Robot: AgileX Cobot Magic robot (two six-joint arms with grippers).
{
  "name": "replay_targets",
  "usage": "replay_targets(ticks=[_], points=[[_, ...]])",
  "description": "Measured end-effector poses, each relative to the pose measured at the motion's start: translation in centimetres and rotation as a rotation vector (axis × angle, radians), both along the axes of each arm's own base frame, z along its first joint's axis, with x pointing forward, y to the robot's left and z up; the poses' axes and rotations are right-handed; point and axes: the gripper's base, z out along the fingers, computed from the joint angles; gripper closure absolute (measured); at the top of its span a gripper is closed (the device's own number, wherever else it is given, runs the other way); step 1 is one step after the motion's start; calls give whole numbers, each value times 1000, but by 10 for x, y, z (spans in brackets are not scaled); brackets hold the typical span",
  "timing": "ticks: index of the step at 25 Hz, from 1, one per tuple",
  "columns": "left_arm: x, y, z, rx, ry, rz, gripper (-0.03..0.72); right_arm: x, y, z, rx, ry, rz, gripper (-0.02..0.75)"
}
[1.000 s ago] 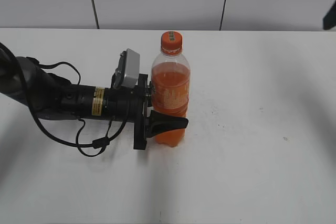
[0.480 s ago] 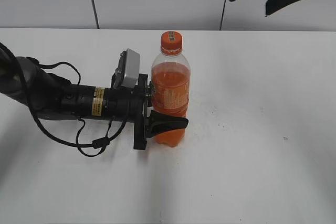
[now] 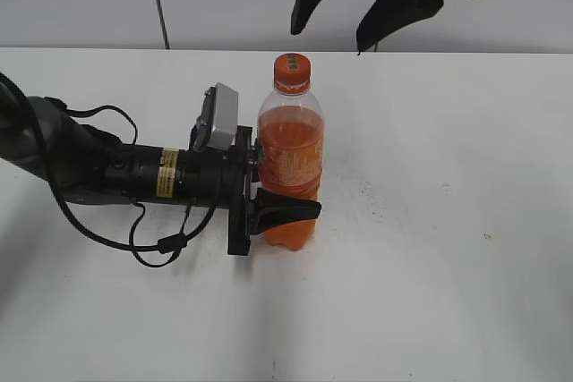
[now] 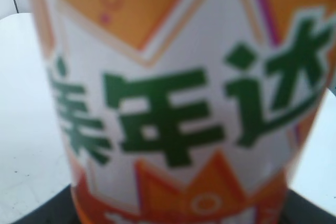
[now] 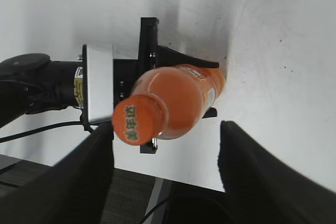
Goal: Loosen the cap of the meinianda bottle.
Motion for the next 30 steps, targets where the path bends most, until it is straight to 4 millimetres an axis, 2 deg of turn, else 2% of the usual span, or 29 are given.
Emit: replay_targets(ticks=[12, 27, 30], points=[[0, 0, 0, 0, 1, 0, 304, -2, 37, -24, -50, 27, 75, 268], [0, 0, 0, -1, 1, 2, 304, 6, 42, -37, -103, 12, 79, 268], [0, 0, 0, -1, 1, 3, 304, 6, 42, -37, -105, 13, 79, 290]])
